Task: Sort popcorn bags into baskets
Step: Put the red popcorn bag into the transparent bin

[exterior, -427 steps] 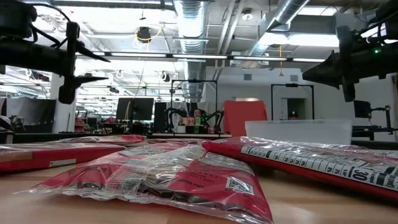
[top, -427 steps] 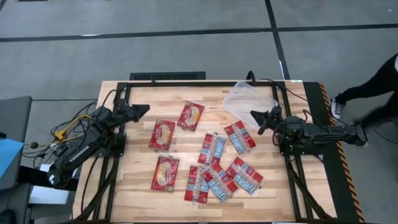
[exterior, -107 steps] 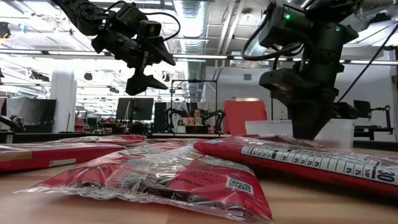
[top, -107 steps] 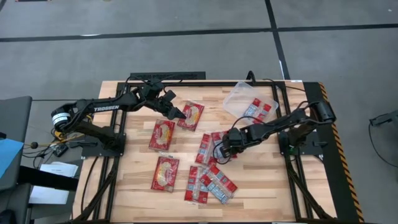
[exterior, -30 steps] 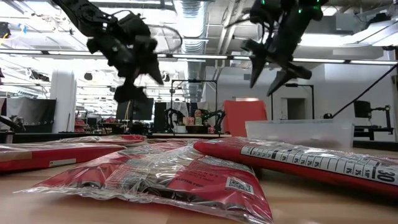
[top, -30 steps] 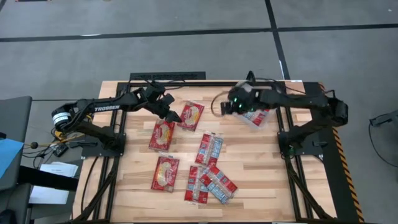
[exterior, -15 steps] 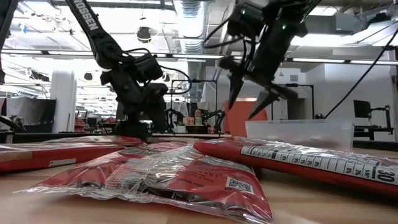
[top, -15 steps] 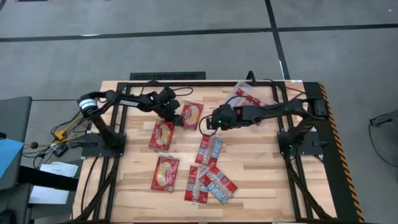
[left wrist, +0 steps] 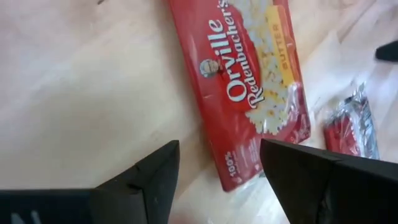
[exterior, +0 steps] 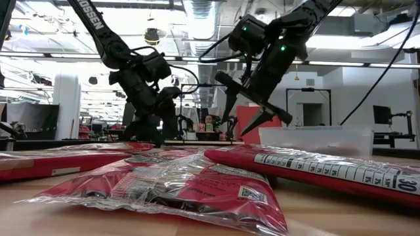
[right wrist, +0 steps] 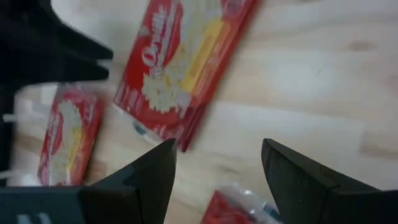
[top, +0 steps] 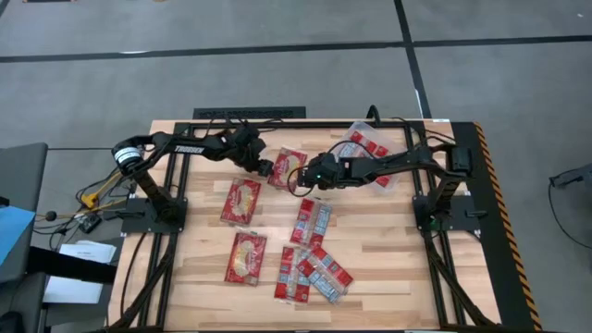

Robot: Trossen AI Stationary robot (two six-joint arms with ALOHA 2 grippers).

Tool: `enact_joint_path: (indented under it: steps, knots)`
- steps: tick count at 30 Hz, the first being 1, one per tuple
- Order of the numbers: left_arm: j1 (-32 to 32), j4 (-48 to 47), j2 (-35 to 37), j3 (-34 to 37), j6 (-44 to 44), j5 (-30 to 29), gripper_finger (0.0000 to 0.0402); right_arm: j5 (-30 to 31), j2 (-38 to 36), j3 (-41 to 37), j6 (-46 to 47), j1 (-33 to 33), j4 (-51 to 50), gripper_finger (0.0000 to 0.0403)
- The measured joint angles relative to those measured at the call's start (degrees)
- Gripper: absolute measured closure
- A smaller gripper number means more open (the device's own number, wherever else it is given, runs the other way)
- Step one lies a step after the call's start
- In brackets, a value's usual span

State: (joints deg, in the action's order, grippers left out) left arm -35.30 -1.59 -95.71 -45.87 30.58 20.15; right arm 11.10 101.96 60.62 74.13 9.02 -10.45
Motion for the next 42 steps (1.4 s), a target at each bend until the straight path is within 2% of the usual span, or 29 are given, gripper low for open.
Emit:
enact_joint_path:
  steps: [6,14,16,19,24,26,27,31,42]
  knots:
    - [0.1,0.79,-0.06,0.0,-2.16,-4.4,0.0189,-3.15,5.1,-0.04,0.43,1.26,6.71,0.0143]
    - [0.14,1.62,-0.06,0.0,-4.02,-9.42,0.0194,-3.95,6.55,-0.09,0.82,2.73,9.8,0.0143]
    - [0.21,2.81,-0.06,0.0,-4.5,-8.05,0.0206,-3.99,6.55,-0.09,0.55,3.21,9.8,0.0143]
    - [0.17,3.54,-0.06,0.0,-4.35,-2.8,0.0241,-4.49,6.55,-0.09,0.42,3.68,9.77,0.0143]
    - [0.05,7.88,-0.06,0.0,-3.1,2.79,0.0342,-5.18,6.55,-0.09,0.22,3.74,9.65,0.0143]
    - [0.05,9.97,-0.06,-0.04,-3.6,3.21,0.0383,-5.23,6.55,-0.09,-0.29,3.72,9.63,0.0143]
    - [0.05,10.38,-0.06,-0.04,-4.02,2.93,0.0391,-5.28,6.55,-0.09,-0.45,3.74,9.63,0.0143]
    - [0.04,9.77,-1.13,-0.04,-5.52,0.52,0.0397,-5.67,6.53,-0.07,-0.61,3.87,9.64,0.0143]
    - [-0.03,12.11,-9.65,-0.2,-2.65,3.42,0.0401,-5.72,6.51,-0.07,-1.14,4.68,10.51,0.0143]
